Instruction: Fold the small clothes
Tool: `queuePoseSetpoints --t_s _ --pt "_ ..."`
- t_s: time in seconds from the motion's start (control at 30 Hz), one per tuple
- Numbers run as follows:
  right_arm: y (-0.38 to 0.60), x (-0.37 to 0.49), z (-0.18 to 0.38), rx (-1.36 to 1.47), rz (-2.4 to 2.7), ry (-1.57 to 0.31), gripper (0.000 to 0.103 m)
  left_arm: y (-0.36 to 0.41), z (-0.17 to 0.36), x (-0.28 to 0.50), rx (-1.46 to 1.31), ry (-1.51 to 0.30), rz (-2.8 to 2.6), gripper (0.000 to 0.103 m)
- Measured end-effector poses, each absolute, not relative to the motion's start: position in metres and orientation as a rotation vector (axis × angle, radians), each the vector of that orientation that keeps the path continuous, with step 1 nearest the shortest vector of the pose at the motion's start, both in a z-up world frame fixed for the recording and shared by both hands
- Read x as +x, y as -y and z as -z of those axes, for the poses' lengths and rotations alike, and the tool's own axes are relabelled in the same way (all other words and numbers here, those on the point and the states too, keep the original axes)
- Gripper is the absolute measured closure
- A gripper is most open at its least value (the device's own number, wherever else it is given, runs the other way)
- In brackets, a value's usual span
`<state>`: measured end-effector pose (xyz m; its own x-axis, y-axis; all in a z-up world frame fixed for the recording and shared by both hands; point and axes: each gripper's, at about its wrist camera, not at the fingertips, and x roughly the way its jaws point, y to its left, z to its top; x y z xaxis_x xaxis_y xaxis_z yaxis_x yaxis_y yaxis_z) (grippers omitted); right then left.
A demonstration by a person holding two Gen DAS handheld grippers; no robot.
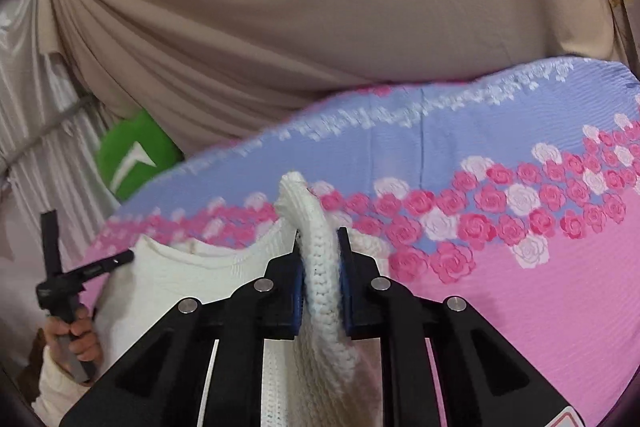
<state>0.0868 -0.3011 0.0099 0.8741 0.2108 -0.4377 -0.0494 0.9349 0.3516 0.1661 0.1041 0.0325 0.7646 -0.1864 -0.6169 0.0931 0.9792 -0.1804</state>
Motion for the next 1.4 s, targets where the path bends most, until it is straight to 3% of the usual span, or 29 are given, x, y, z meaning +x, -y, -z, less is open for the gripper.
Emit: queuePoseSetpoints --t_s 0.13,0.27,0.4,0.5,0.6,0.67,0.77,0.8,1.03,1.27,1.33,1.4 --pt "0.322 0.135 0.046 0.311 0.044 -0.756 0.094 -0.106 -0.001 0.192 -0.106 -0.784 0.094 0.098" --pt "0.321 0.132 0.040 0.312 0.047 -0.731 0.093 -0.100 -0.001 0.192 -0.070 -0.772 0.084 0.097" --pt "0.301 0.104 0.023 0.281 0.146 -0.616 0.081 -0.096 -0.007 0.179 -0.043 -0.738 0.057 0.093" --pt "0.262 0.073 -0.004 0.228 0.067 -0.517 0.080 -0.089 -0.026 0.145 -0.025 -0.686 0.056 0.090" --pt "0.199 0.059 -0.001 0.190 -0.181 -0.608 0.080 -0.062 -0.042 0.103 0.018 -0.633 0.155 0.083" --pt "0.152 0.053 0.020 0.154 -0.350 -0.708 0.080 -0.036 -0.037 0.080 0.060 -0.655 0.269 0.073" --pt "0.107 0.042 0.053 0.111 -0.493 -0.818 0.082 -0.006 -0.006 0.066 0.117 -0.764 0.361 0.073" --pt "0.104 0.040 0.059 0.082 -0.475 -0.828 0.088 -0.004 0.004 0.064 0.138 -0.782 0.341 0.073" --pt "0.235 -0.013 0.075 0.221 -0.113 -0.813 0.103 -0.065 0.005 0.035 0.111 -0.750 0.176 0.073" --pt "0.303 -0.058 0.072 0.378 0.033 -0.760 0.103 -0.125 0.012 0.015 0.016 -0.797 0.117 0.074" --pt "0.294 -0.049 0.055 0.349 0.030 -0.722 0.089 -0.123 -0.002 0.016 -0.013 -0.772 0.140 0.074" --pt "0.284 -0.030 0.034 0.310 0.006 -0.678 0.084 -0.115 -0.019 0.023 -0.007 -0.730 0.156 0.074"
